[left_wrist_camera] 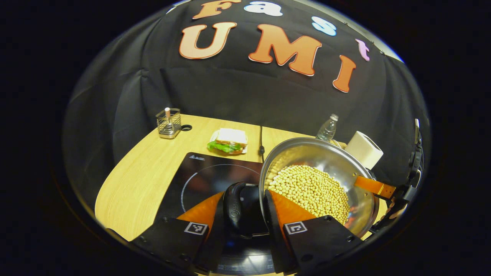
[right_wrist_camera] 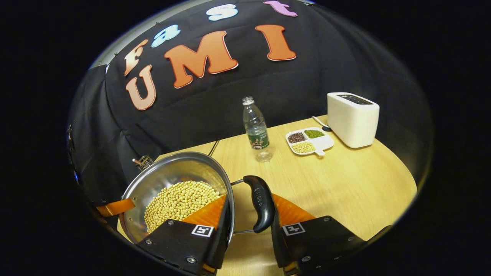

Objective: First push the handle of the pot to place it horizontally, then grasp the pot with both hands and set it on the induction cooktop.

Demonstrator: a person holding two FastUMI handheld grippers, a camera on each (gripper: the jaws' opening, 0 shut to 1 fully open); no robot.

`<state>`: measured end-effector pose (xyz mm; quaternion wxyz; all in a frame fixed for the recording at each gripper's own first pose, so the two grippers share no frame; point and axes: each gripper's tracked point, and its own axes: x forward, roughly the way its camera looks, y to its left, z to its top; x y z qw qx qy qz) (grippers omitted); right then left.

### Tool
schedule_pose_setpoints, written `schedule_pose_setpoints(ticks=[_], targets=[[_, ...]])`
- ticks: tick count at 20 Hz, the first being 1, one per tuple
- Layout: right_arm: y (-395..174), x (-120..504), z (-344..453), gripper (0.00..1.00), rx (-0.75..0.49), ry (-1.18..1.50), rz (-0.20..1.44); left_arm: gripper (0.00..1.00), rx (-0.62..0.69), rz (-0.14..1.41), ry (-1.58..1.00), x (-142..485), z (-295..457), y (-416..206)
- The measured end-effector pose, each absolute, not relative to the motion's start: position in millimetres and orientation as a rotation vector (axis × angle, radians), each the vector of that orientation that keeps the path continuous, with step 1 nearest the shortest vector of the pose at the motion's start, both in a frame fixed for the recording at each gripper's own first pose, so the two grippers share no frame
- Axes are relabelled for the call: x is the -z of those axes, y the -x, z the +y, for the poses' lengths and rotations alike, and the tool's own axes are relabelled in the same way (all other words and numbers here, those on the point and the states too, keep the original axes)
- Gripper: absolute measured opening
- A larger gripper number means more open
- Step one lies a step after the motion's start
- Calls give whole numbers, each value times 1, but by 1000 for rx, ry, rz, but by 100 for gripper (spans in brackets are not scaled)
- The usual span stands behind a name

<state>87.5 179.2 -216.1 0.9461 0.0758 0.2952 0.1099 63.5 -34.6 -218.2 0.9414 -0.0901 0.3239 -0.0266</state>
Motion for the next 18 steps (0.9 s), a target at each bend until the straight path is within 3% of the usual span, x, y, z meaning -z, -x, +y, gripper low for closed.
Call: schedule_pose_setpoints(ticks=[18], targets=[[-79,245,302,51,-348,-135,686,60,-85,713,210,246,99,-61]])
